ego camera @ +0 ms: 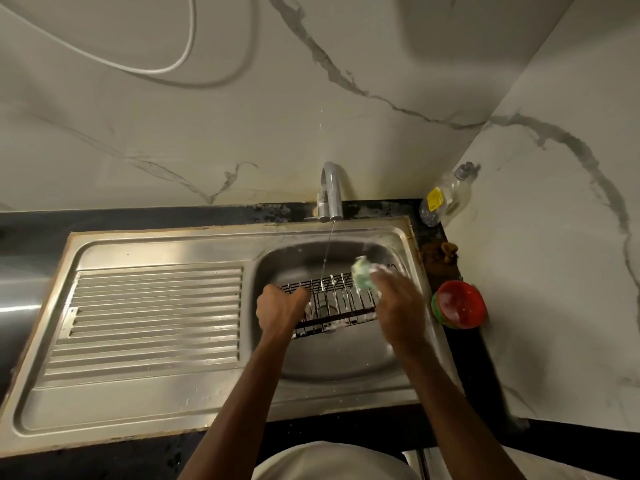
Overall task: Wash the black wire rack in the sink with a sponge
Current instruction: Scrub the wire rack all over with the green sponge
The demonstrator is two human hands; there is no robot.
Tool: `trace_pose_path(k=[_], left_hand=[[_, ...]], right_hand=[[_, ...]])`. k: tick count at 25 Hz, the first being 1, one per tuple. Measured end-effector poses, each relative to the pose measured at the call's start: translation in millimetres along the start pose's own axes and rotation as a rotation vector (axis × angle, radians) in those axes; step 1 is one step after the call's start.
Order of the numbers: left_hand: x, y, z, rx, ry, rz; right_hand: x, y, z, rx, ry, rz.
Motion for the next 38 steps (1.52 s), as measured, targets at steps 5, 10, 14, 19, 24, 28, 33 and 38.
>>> trace_pose_path(k=[5, 10, 14, 19, 24, 28, 33, 38], left_hand=[[4, 3, 0, -0.005, 0.013, -0.025], [1, 4, 7, -0.027, -0.013, -0.070], [-1, 13, 13, -0.041, -0.011, -0.107], [8, 13, 17, -0.045, 0.022, -0.144], [11, 15, 9, -0.051, 0.053, -0.161], [15, 16, 5, -0.076, 0.071, -0.141], [23, 20, 11, -0.108, 0.108, -0.177], [16, 17, 7, -0.103, 0.084, -0.187]], right_hand=[[-2, -26, -6, 0.268, -0.039, -0.048], [14, 68, -44, -0.110, 0.044, 0.140], [-6, -1, -30, -0.039, 0.009, 0.055], [3, 10, -18, 0.085, -0.028, 0.111], [10, 16, -23, -0.090, 0.106, 0.055], [4, 2, -24, 0.092, 0.004, 0.048], [14, 52, -36, -0.276, 0.142, 0.030], [0, -3, -20, 0.029, -0.019, 0.007]])
Point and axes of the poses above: each hand's wrist, its own z-axis towards the middle knuckle, its own x-axis out of the palm, y = z × x, the point moved 8 cm from there along z, towards the middle knuckle, and after that the axes turned 4 degrees about y, right-handed, at the moved point
